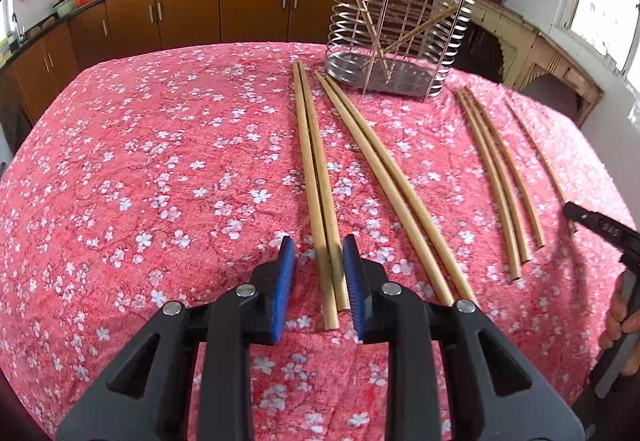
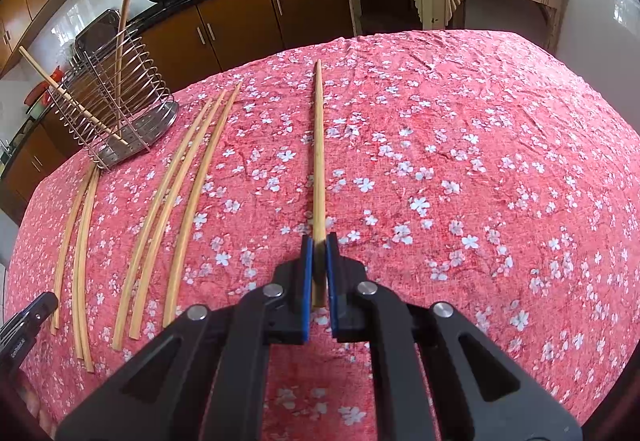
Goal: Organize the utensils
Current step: 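Close the right tool on another chopstick while the left tool approaches the chopsticks, then position the open left tool around a chopstick while the right tool holds its chopstick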
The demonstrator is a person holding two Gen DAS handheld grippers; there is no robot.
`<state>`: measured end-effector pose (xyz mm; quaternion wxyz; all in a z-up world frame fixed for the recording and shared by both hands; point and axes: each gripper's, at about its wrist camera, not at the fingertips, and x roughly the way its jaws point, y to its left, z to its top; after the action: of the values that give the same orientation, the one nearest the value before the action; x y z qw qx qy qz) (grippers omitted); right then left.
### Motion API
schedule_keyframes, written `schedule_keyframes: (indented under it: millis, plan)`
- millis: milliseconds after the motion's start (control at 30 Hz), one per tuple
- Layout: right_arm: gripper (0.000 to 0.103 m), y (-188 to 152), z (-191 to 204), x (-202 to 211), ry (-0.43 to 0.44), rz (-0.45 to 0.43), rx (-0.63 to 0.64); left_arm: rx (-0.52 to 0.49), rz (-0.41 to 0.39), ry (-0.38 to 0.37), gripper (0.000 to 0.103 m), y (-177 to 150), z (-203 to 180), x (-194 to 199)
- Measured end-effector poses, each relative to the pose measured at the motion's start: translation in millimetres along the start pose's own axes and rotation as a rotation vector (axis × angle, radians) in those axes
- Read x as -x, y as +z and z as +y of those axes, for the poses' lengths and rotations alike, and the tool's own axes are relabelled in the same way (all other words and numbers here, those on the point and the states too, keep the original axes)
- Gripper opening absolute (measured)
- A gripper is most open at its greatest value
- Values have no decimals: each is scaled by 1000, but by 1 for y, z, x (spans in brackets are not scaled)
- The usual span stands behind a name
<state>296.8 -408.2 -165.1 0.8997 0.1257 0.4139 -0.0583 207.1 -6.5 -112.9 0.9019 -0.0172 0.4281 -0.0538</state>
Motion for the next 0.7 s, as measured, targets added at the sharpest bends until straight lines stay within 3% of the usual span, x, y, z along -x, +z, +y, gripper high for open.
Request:
schedule_keyframes:
  millis: [167, 333, 700]
  plan:
    - [8, 0, 2, 0, -4, 0, 5, 19, -1, 5, 22, 3, 5, -2]
    - [8, 1, 2, -1, -1, 0, 5, 74, -10, -56, 22, 5, 17, 2]
    - [8, 2, 1, -2, -7, -2, 15, 21, -5, 5, 23, 14, 10, -7]
